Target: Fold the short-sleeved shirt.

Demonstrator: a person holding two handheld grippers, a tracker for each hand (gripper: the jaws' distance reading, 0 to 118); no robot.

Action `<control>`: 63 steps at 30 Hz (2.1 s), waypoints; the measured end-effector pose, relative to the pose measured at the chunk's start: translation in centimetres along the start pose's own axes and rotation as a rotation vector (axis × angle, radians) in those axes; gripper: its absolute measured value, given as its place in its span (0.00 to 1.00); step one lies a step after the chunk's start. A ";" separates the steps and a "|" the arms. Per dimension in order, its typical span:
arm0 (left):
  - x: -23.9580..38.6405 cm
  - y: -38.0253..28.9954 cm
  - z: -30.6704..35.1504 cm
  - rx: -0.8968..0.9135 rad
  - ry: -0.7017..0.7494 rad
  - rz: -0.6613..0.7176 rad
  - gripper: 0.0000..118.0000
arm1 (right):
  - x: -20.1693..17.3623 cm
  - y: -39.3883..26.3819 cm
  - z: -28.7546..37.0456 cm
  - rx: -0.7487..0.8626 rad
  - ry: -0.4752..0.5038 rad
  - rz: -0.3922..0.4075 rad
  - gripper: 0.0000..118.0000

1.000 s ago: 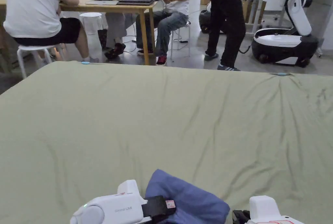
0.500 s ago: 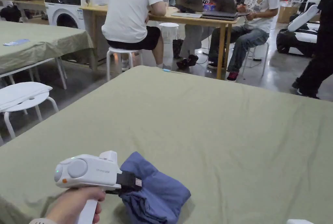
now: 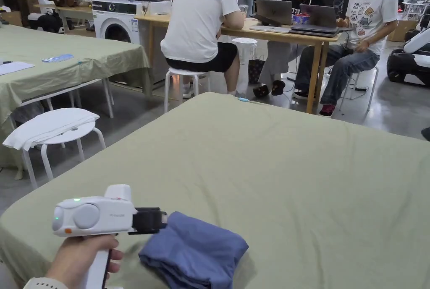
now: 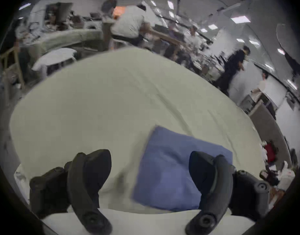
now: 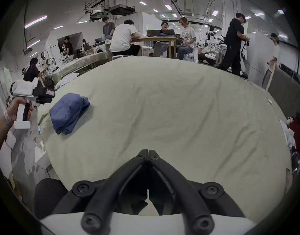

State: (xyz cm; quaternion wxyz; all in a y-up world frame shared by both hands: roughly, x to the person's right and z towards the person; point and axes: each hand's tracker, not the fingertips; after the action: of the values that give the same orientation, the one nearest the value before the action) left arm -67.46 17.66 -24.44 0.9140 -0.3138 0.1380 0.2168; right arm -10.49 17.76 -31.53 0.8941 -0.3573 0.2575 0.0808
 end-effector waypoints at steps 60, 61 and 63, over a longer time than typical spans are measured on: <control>47.6 1.1 14.3 0.546 -0.138 -0.502 1.00 | 15.4 13.3 23.6 0.651 -0.374 0.005 1.00; 47.6 1.1 14.2 0.545 -0.138 -0.500 1.00 | 15.2 13.4 23.6 0.650 -0.376 0.002 1.00; 47.4 1.1 14.1 0.540 -0.139 -0.492 1.00 | 15.3 13.5 23.2 0.661 -0.395 -0.011 1.00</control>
State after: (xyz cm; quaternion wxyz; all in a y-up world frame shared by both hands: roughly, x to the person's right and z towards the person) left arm -25.24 42.01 -32.60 0.9959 -0.0695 0.0481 -0.0328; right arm 7.50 42.82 -33.27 0.9939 -0.0287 0.0906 0.0559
